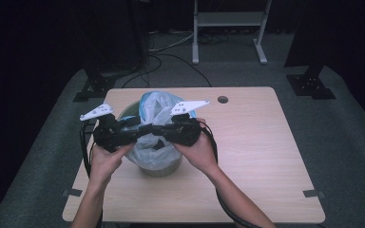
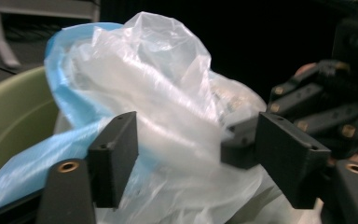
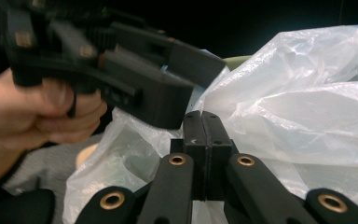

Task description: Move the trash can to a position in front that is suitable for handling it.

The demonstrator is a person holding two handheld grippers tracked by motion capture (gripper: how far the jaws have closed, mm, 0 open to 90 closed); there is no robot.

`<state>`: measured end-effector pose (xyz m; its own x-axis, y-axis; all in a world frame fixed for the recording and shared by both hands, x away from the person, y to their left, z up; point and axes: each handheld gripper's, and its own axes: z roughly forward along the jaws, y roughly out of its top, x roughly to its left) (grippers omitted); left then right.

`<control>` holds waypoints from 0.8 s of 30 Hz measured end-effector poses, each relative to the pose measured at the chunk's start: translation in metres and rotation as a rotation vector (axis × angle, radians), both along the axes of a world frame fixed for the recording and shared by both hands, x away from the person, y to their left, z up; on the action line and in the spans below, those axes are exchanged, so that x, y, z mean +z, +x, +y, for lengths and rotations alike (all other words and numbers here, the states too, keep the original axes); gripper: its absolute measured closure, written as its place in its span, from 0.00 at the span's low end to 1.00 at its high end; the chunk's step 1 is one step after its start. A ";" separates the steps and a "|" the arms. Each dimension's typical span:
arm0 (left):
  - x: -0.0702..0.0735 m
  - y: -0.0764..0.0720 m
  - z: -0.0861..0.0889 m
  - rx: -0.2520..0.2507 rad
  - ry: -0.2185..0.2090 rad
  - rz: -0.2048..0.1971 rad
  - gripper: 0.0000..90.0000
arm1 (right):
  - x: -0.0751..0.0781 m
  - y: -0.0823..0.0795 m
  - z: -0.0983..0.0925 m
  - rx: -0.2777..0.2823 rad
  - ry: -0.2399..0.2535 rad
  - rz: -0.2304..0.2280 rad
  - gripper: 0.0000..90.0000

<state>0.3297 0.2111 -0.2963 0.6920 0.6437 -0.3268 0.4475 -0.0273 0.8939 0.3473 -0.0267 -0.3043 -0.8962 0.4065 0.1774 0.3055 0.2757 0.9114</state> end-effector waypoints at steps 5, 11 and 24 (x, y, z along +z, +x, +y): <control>0.004 0.009 -0.001 0.009 0.002 0.022 0.32 | -0.002 -0.002 0.001 0.042 -0.011 -0.040 1.00; 0.000 0.020 -0.009 -0.043 0.008 0.083 0.32 | -0.002 -0.008 0.005 0.082 -0.035 -0.093 1.00; 0.003 0.020 -0.021 -0.071 0.137 0.013 0.89 | -0.002 -0.013 0.007 0.118 -0.046 -0.126 1.00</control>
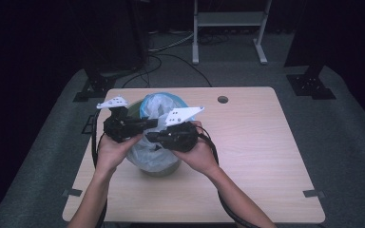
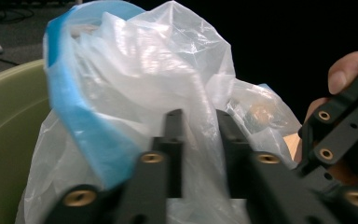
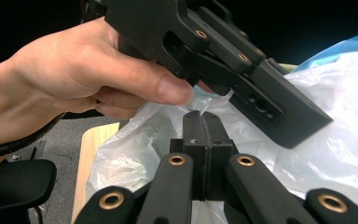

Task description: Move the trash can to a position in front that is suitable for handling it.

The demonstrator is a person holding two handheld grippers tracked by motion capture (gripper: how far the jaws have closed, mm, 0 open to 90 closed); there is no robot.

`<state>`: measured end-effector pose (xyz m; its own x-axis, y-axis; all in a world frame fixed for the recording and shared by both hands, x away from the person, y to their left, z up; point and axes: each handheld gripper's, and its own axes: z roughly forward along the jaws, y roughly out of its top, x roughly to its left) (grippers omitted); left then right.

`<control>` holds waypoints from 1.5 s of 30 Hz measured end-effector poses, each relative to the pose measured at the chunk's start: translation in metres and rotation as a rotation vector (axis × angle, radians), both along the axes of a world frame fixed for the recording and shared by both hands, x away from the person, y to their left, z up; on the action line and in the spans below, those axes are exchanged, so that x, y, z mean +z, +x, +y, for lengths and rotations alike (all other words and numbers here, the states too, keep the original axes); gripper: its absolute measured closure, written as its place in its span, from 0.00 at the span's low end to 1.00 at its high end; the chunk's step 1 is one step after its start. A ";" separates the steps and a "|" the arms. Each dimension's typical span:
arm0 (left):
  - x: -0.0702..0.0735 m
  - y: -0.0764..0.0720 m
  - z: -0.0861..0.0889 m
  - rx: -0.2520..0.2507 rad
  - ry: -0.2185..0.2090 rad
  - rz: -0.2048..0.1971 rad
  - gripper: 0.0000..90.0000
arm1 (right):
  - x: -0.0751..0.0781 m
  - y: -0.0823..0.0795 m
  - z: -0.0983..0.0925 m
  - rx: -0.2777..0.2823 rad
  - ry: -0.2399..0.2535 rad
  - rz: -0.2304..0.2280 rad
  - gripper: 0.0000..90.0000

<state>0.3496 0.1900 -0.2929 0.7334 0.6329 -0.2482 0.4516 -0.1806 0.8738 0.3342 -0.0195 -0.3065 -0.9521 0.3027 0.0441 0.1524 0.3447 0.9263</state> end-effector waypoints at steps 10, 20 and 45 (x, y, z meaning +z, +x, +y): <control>0.001 -0.005 0.006 0.029 -0.046 -0.055 1.00 | 0.002 -0.005 -0.011 -0.081 0.013 0.011 0.65; 0.006 -0.011 -0.003 -0.003 -0.076 -0.084 1.00 | 0.001 0.002 -0.010 -0.203 -0.010 0.227 0.22; 0.002 -0.018 -0.012 -0.060 -0.192 -0.057 0.95 | 0.001 0.002 0.010 -0.349 -0.107 0.033 0.96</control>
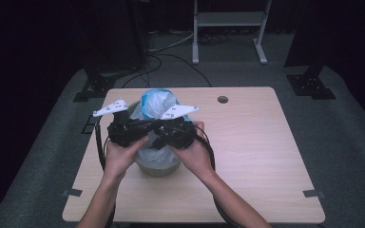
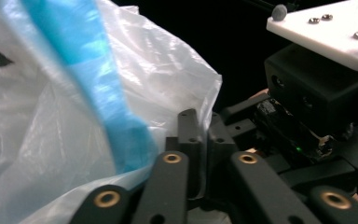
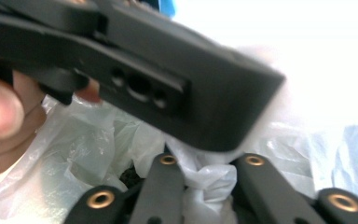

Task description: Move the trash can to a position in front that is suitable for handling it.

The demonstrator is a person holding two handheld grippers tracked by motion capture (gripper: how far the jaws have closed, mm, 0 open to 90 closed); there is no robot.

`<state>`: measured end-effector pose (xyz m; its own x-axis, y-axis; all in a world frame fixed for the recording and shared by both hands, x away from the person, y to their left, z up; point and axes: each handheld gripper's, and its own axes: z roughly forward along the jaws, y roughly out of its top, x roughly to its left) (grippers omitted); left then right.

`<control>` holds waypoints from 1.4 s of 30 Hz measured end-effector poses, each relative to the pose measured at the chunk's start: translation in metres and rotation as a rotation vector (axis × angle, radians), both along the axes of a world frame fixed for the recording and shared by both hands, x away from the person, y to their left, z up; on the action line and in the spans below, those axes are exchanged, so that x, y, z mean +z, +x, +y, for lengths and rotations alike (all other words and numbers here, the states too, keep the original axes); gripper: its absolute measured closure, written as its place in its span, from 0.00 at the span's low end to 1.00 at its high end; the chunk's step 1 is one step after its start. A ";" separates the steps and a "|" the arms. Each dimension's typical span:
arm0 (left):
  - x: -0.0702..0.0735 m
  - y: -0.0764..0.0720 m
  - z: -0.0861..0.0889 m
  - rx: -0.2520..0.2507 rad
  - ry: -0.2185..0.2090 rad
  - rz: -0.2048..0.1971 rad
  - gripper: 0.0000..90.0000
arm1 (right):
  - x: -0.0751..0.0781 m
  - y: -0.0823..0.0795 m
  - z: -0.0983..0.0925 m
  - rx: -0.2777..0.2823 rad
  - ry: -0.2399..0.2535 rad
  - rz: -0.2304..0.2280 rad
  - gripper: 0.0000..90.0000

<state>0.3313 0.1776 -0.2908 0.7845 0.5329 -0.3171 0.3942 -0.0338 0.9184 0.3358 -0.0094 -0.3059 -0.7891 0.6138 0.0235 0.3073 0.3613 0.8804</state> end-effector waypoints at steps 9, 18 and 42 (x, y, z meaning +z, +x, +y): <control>-0.001 -0.006 0.021 0.057 0.012 -0.035 0.54 | -0.005 0.021 -0.024 0.046 0.152 0.198 0.99; -0.008 -0.021 0.030 0.139 0.081 -0.155 0.29 | 0.000 0.035 -0.048 0.047 0.286 0.275 0.99; -0.017 -0.033 0.050 0.191 0.081 -0.156 0.07 | 0.037 0.038 -0.076 0.018 0.386 0.198 0.99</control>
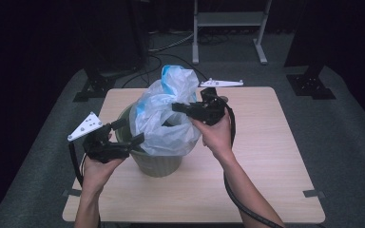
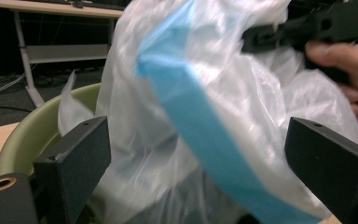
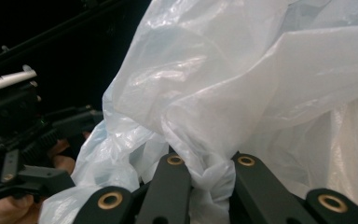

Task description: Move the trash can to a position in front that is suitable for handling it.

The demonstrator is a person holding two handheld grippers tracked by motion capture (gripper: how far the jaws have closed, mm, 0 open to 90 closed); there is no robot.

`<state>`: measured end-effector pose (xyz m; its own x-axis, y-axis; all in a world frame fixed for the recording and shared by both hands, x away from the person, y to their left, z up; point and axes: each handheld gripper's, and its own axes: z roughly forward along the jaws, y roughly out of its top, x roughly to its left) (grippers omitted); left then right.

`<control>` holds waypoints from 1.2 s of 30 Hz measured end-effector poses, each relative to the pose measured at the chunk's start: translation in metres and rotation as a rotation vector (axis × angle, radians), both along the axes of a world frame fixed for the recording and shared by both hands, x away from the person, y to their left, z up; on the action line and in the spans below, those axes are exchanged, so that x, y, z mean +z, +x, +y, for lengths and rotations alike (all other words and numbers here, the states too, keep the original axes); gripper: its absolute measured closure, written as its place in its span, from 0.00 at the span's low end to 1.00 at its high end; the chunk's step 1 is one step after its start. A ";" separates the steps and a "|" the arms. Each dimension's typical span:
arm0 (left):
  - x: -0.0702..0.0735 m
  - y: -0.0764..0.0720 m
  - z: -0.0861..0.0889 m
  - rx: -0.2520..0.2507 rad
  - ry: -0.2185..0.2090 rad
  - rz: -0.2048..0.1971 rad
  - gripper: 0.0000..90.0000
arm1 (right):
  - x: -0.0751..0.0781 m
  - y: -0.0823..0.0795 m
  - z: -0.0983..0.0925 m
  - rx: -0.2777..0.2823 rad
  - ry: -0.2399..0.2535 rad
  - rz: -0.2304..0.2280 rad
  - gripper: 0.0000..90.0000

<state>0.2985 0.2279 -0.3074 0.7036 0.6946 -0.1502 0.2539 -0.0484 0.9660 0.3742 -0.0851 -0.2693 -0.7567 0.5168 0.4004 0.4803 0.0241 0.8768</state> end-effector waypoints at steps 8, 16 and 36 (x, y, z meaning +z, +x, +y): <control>-0.002 0.000 -0.001 -0.007 -0.001 0.007 0.07 | 0.020 -0.008 -0.012 -0.026 0.035 -0.074 0.99; -0.003 0.001 -0.003 -0.021 0.005 0.008 0.07 | 0.033 -0.013 -0.020 -0.040 0.065 -0.108 0.99; -0.004 0.002 -0.005 -0.036 0.020 0.010 0.07 | 0.058 -0.021 -0.041 -0.050 0.160 -0.154 0.99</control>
<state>0.3002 0.2229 -0.3115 0.7265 0.6720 -0.1438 0.2611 -0.0764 0.9623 0.3531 -0.1259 -0.2118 -0.7903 0.4942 0.3622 0.3380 -0.1415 0.9305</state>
